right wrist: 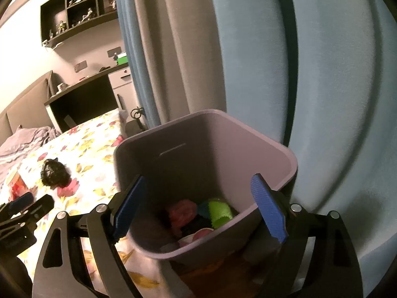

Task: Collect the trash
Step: 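Move both tools back over the table toward the snack wrapper and black bag, then grasp the red-white snack wrapper with the left tool while the right tool grasps the black bag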

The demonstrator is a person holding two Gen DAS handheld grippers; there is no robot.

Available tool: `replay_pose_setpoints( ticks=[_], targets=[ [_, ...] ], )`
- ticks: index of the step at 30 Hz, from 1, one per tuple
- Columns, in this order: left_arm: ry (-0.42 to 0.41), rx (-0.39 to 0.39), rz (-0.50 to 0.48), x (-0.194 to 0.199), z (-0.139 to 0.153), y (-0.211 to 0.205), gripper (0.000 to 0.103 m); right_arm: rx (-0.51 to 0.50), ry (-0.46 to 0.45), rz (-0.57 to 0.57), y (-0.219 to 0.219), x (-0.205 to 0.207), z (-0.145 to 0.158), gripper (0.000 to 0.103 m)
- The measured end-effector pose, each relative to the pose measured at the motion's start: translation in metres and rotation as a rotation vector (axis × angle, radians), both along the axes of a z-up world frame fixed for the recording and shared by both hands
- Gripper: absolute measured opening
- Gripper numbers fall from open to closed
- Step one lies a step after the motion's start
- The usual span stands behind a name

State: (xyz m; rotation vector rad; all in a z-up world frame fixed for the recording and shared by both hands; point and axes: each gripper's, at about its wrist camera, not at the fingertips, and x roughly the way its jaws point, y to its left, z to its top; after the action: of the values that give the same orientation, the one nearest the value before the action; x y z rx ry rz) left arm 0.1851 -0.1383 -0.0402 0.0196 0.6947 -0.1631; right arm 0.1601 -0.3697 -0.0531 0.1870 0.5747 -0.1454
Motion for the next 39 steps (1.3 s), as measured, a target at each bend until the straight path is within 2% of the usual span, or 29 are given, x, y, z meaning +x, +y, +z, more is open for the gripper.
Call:
replay_pose_setpoints(
  ticks=[9, 16, 22, 28, 36, 39],
  targets=[
    [-0.033, 0.091, 0.207, -0.021, 0.002, 0.096, 0.081, -0.017, -0.004, 0.124, 0.048, -0.006, 0.008, 0.085],
    [-0.005, 0.047, 0.338, -0.027, -0.004, 0.165, 0.082, -0.044, 0.001, 0.241, 0.099, 0.000, 0.010, 0.085],
    [-0.007, 0.004, 0.370, -0.017, -0.007, 0.183, 0.083, -0.067, 0.013, 0.315, 0.134, 0.005, 0.007, 0.085],
    [0.000, -0.032, 0.397, 0.012, -0.009, 0.187, 0.083, -0.088, 0.008, 0.360, 0.159, 0.013, 0.011, 0.085],
    [0.055, -0.060, 0.436, 0.038, -0.028, 0.196, 0.082, -0.092, 0.012, 0.435, 0.194, 0.041, 0.013, 0.085],
    [0.075, -0.098, 0.426, 0.042, -0.036, 0.201, 0.080, -0.098, 0.022, 0.465, 0.210, 0.055, 0.010, 0.085]
  ],
)
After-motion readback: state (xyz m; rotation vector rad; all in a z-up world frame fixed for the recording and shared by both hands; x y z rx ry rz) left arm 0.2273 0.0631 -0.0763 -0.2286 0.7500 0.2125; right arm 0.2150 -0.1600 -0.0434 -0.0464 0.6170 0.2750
